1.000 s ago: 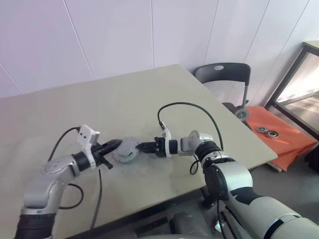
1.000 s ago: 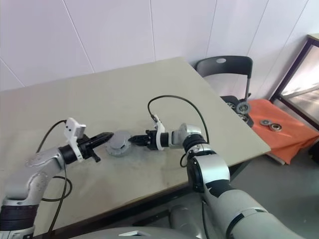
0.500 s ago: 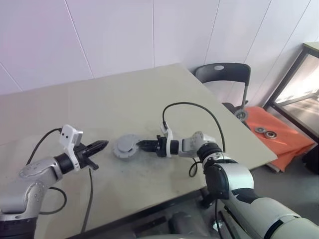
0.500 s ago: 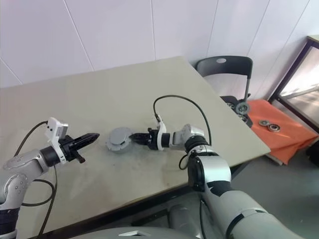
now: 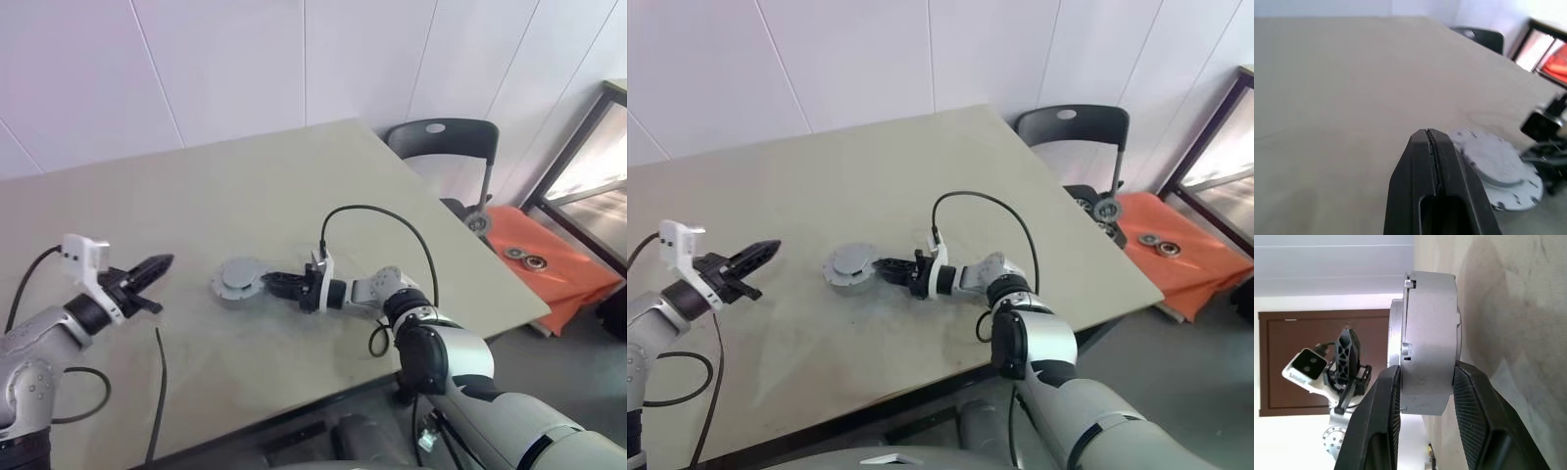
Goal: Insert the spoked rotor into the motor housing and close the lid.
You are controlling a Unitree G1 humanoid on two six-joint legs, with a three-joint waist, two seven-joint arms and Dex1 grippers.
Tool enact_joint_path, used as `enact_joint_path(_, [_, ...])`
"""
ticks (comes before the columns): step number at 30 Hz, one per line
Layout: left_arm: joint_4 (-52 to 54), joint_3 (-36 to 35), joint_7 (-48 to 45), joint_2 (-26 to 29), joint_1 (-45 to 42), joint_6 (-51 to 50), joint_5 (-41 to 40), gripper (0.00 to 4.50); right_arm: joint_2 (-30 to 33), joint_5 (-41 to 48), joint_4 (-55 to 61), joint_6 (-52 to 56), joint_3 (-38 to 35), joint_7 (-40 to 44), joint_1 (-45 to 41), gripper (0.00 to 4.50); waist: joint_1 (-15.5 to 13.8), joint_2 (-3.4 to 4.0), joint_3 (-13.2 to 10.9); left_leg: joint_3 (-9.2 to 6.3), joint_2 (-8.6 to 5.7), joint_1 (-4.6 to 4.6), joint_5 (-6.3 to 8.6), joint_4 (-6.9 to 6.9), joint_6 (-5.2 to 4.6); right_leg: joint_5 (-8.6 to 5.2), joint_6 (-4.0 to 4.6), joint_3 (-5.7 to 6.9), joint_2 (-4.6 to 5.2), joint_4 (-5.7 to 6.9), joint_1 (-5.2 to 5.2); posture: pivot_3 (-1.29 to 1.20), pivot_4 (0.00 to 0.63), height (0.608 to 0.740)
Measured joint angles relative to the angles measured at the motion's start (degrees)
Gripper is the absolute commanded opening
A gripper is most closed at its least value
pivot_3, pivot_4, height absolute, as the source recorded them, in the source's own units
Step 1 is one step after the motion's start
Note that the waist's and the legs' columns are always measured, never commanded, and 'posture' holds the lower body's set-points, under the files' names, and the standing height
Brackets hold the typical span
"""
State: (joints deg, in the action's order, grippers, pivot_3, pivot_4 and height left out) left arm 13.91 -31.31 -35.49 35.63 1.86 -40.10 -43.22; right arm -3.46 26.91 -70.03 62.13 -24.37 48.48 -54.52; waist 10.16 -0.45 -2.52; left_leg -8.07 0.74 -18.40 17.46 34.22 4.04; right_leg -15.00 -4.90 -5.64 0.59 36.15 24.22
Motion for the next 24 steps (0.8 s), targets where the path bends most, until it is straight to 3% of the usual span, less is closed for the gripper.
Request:
enact_joint_path(8, [-3.1, -4.6, 5.05, -6.18, 3.09, 0.13, -2.87, 0.0, -0.98, 1.97, -0.06, -0.31, -1.93, -0.93, -2.06, 1.24, -0.7, 0.07, -0.04, 0.0, -0.03, -0.11, 0.03, 0.0, 0.25, 0.01, 0.01, 0.0, 0.05, -0.01, 0.12, 0.0, 0.0, 0.74])
enact_joint_path(15, [-3.49, -2.72, 6.68, -11.51, 5.3, 0.44, -3.57, 0.0, -0.35, 3.31, 0.03, 0.13, -2.81, -0.86, -5.17, 1.24, -2.78, 0.05, -0.03, 0.01, -0.05, -0.15, 0.04, 0.09, 0.3, 0.01, 0.01, 0.01, 0.05, 0.0, 0.11, 0.0, 0.0, 0.74])
enact_joint_path(23, [-3.32, 0.01, 8.05, -16.84, 4.52, -0.81, -7.42, 0.0, 0.39, 3.31, 0.15, 1.13, -2.21, -0.69, -6.48, 1.24, -3.18, 0.02, -0.02, 0.01, -0.06, -0.22, 0.04, 0.28, 0.3, 0.02, 0.01, 0.01, 0.06, 0.08, 0.11, 0.0, 0.0, 0.74])
enact_joint_path(24, [-2.81, 0.56, 8.2, -17.53, 4.43, -0.92, -7.86, 0.19, 0.48, 3.31, 0.17, 1.13, -2.1, -0.58, -6.62, 1.24, -3.18, 0.02, -0.02, 0.01, -0.06, -0.26, 0.04, 0.35, 0.3, 0.02, 0.01, 0.01, 0.05, 0.09, 0.11, 0.0, 0.0, 0.74])
